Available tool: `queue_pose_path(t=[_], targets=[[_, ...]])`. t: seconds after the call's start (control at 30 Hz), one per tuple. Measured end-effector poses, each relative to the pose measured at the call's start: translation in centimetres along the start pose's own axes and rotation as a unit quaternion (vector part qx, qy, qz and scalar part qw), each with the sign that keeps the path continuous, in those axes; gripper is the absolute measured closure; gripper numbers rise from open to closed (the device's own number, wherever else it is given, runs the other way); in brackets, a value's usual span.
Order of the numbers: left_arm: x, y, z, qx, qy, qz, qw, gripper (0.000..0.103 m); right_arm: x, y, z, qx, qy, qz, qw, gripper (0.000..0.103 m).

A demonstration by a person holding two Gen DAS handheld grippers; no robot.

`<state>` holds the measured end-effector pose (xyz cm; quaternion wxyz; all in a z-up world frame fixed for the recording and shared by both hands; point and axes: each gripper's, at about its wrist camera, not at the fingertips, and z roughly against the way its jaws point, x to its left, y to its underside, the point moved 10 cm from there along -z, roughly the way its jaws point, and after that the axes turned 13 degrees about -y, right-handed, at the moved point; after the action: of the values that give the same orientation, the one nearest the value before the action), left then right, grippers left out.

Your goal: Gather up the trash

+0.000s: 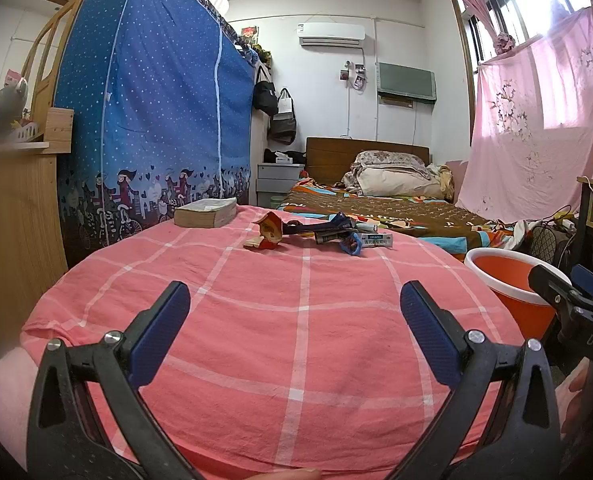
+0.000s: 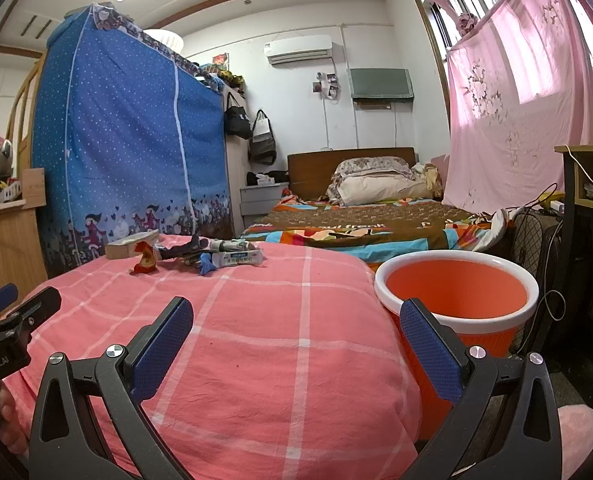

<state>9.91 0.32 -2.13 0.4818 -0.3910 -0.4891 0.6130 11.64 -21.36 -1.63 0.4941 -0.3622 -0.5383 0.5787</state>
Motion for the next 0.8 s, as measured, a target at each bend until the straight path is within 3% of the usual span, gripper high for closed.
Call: queue_pose_path(t=[0.8], targets=[[-0.05, -0.02, 0.0, 0.001, 0.0, -0.001, 1.0, 0.0, 0.08, 0.21, -0.22, 0.002, 0.0, -0.002, 1.0, 0.0]])
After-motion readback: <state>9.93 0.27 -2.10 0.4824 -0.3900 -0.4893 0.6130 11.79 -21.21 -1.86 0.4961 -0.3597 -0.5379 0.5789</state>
